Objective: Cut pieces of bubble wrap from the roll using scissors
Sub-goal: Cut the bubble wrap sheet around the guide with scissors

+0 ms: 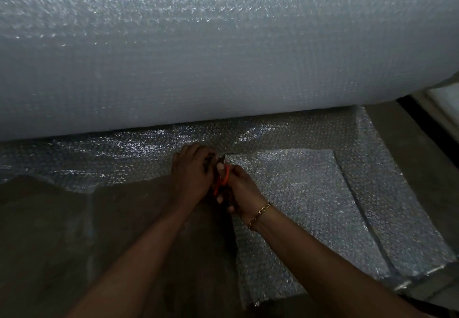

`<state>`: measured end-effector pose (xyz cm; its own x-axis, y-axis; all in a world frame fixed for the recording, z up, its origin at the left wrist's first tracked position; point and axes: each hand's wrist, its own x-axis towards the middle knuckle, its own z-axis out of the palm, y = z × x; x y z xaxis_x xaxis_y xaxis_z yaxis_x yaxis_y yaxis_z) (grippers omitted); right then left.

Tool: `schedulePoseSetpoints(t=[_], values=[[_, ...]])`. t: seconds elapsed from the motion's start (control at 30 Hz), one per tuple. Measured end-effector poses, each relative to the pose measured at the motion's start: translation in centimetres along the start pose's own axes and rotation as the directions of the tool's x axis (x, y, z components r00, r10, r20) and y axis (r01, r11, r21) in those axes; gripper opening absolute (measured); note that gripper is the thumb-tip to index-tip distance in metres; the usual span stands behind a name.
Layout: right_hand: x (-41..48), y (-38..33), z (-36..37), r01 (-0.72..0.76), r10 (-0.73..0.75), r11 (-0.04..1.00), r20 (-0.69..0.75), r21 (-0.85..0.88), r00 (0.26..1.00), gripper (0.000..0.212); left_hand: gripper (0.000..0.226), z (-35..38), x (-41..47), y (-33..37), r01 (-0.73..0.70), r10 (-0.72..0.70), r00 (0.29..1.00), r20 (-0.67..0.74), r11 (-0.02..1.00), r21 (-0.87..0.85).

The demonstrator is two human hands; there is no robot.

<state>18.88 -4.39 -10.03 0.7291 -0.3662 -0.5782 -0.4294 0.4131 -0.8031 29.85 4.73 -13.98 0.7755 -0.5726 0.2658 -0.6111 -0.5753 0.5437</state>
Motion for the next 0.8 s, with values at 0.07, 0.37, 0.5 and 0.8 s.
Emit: schedulePoseSetpoints(t=[0.07, 0.37, 0.5, 0.8], values=[[-0.1, 0.2, 0.0, 0.015, -0.015, 1.000, -0.003, -0.004, 1.000, 0.026, 0.021, 0.1, 0.1, -0.1, 0.007, -0.007, 1.000, 0.006, 1.000, 0.006], [-1.5, -0.1, -0.1, -0.113, 0.111, 0.993, 0.097, 0.014, 0.989, 0.051, 0.026, 0.0, 0.1, 0.0, 0.005, -0.005, 1.000, 0.019, 1.000, 0.002], [-1.9, 0.8, -0.4, -0.112, 0.112, 0.994, 0.102, -0.005, 0.988, 0.057, 0.024, 0.0, -0.1, 0.2, -0.001, 0.001, 1.000, 0.012, 1.000, -0.011], [-3.5, 0.9, -1.9, -0.035, 0.041, 0.986, 0.031, -0.161, 0.999, 0.055, 0.026, 0.0, -1.8, 0.4, 0.004, -0.001, 0.996, 0.087, 0.999, -0.038]])
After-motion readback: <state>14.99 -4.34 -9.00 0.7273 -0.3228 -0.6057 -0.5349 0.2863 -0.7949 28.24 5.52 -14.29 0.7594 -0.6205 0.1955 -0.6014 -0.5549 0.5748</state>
